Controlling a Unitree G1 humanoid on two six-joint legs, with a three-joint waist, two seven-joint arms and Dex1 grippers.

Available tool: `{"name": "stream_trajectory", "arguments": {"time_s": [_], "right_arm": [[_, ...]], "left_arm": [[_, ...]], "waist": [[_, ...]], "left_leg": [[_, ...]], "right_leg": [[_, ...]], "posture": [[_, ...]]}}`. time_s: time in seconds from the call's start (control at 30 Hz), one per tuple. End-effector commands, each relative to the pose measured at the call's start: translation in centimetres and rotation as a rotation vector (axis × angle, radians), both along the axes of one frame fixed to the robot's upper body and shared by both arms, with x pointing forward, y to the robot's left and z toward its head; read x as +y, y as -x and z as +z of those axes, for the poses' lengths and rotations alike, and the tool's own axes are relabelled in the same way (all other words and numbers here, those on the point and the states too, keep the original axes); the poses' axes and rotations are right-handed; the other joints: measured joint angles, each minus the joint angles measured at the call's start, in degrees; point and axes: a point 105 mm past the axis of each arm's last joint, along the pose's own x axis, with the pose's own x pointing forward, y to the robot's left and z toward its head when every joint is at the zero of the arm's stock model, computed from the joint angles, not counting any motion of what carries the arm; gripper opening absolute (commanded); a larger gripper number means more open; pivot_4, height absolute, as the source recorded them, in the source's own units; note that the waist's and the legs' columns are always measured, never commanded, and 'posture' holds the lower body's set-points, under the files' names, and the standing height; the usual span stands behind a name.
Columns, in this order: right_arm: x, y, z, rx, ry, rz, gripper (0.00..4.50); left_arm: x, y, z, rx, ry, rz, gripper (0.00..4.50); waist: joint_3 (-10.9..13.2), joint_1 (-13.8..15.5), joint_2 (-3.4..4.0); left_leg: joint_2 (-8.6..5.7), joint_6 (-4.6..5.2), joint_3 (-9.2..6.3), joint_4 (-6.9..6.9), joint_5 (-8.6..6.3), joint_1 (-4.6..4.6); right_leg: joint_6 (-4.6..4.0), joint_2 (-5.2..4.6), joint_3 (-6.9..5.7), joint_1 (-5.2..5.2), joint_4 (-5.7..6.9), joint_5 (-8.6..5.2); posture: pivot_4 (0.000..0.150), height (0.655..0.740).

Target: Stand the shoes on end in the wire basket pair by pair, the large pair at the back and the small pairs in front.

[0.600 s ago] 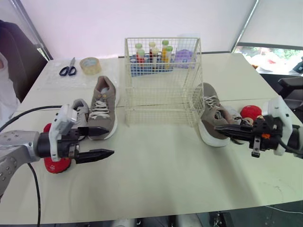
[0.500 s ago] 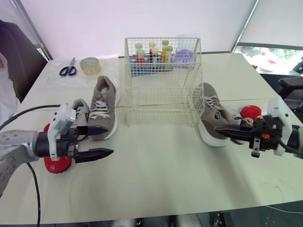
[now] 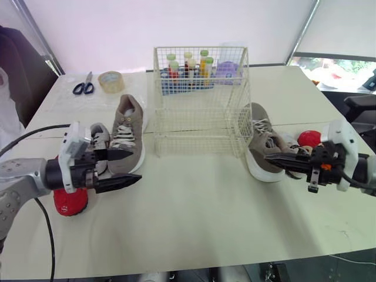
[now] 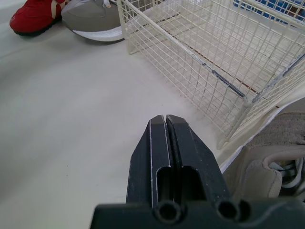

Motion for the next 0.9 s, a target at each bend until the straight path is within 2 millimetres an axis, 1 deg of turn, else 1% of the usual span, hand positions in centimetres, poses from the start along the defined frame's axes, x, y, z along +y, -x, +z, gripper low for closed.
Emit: {"name": "stream_trajectory", "arguments": {"time_s": [0.03, 0.13, 0.27, 0.33, 0.47, 0.57, 0.6, 0.63, 0.7, 0.73, 0.8, 0.83, 0.9], "right_arm": [[0.3, 0.1, 0.7, -0.032, 0.028, 0.013, 0.0], [0.4, 0.1, 0.7, -0.032, 0.026, 0.018, 0.0], [0.7, -0.6, 1.5, -0.06, 0.027, 0.033, 0.0], [0.9, -1.1, 1.9, -0.074, 0.037, 0.054, 0.0], [1.9, -2.5, 2.6, -0.135, 0.095, 0.132, 0.0], [2.7, -4.3, 2.5, -0.173, 0.202, 0.202, 0.81], [2.8, -5.1, 2.4, -0.187, 0.243, 0.213, 1.38], [3.0, -5.8, 2.3, -0.195, 0.268, 0.221, 1.8], [3.3, -6.5, 2.1, -0.187, 0.288, 0.246, 2.82], [3.5, -6.8, 1.9, -0.183, 0.297, 0.261, 3.44], [3.7, -7.8, 1.8, -0.192, 0.315, 0.267, 4.37], [3.8, -8.3, 1.7, -0.2, 0.327, 0.263, 4.44], [3.9, -9.1, 1.5, -0.202, 0.352, 0.258, 4.44]], "left_arm": [[0.0, 0.0, 0.4, -0.028, -0.006, 0.0, 4.47], [0.1, 0.0, 0.3, -0.034, -0.017, -0.002, 4.47], [-0.1, -0.2, 0.4, -0.052, -0.037, -0.022, 4.47], [-0.6, -0.4, 0.6, -0.073, -0.042, -0.05, 4.47], [-2.0, -1.3, 1.7, -0.145, -0.049, -0.117, 4.47], [-2.9, -2.2, 2.8, -0.201, -0.046, -0.158, 4.5], [-3.2, -2.5, 3.0, -0.213, -0.046, -0.171, 4.5], [-3.4, -2.6, 3.1, -0.22, -0.045, -0.178, 4.5], [-3.6, -2.8, 3.1, -0.224, -0.043, -0.189, 4.5], [-3.8, -2.8, 3.0, -0.228, -0.046, -0.197, 4.5], [-4.2, -2.7, 2.7, -0.231, -0.054, -0.212, 4.5], [-4.3, -2.7, 2.6, -0.231, -0.059, -0.217, 4.5], [-4.5, -2.6, 2.4, -0.231, -0.063, -0.221, 4.5]], "waist": [[0.0, 0.0, 0.0], [0.0, 0.0, 0.0], [0.0, -0.2, 0.01], [0.0, -0.1, 0.01], [0.0, 0.0, 0.01], [0.0, -0.2, 0.01], [0.0, -0.2, 0.01], [0.0, -0.4, 0.01], [0.0, -0.6, 0.01], [0.0, -0.6, 0.01], [0.0, -0.6, 0.01], [0.0, -0.6, 0.01], [0.0, -0.6, 0.01]], "left_leg": [[0.0, 0.0, 0.0, 0.0, 0.0, 0.0], [0.0, 0.0, 0.0, 0.0, 0.0, 0.0], [0.0, 0.0, 0.0, 0.0, 0.0, 0.0], [0.0, 0.0, 0.0, 0.0, 0.0, 0.01], [0.0, 0.0, 0.0, 0.03, 0.0, 0.01], [0.0, 0.0, 0.0, 0.04, 0.0, 0.0], [0.0, 0.0, 0.01, 0.03, 0.0, -0.05], [0.0, 0.01, 0.01, 0.04, 0.0, -0.04], [0.0, 0.0, 0.02, 0.01, 0.01, -0.04], [0.0, 0.0, 0.02, 0.0, 0.01, -0.04], [0.0, 0.0, 0.02, -0.02, 0.01, -0.06], [0.0, 0.0, 0.02, -0.01, 0.01, -0.06], [0.0, 0.0, 0.02, 0.01, 0.01, -0.08]], "right_leg": [[0.0, 0.0, 0.0, 0.0, 0.0, 0.0], [0.0, 0.0, 0.0, -0.01, 0.0, 0.0], [0.0, 0.0, 0.0, -0.01, 0.0, 0.0], [-0.01, 0.0, 0.0, 0.0, 0.0, 0.0], [-0.04, 0.01, 0.0, -0.03, 0.0, 0.02], [-0.03, 0.01, 0.0, -0.01, -0.01, 0.03], [-0.03, 0.02, 0.0, -0.07, -0.02, 0.03], [-0.02, 0.03, 0.0, -0.06, -0.01, 0.03], [0.0, 0.04, -0.01, -0.08, -0.01, 0.05], [0.09, 0.05, -0.01, -0.08, -0.01, 0.09], [0.17, 0.07, -0.03, -0.11, 0.01, 0.14], [0.18, 0.07, -0.03, -0.11, 0.03, 0.15], [0.2, 0.08, -0.03, -0.11, 0.05, 0.15]], "posture": [[0.15, 0.74], [0.15, 0.74], [0.15, 0.74], [0.15, 0.74], [0.15, 0.74], [0.15, 0.74], [0.15, 0.74], [0.15, 0.74], [0.15, 0.74], [0.15, 0.74], [0.15, 0.74], [0.15, 0.74], [0.15, 0.74]]}}
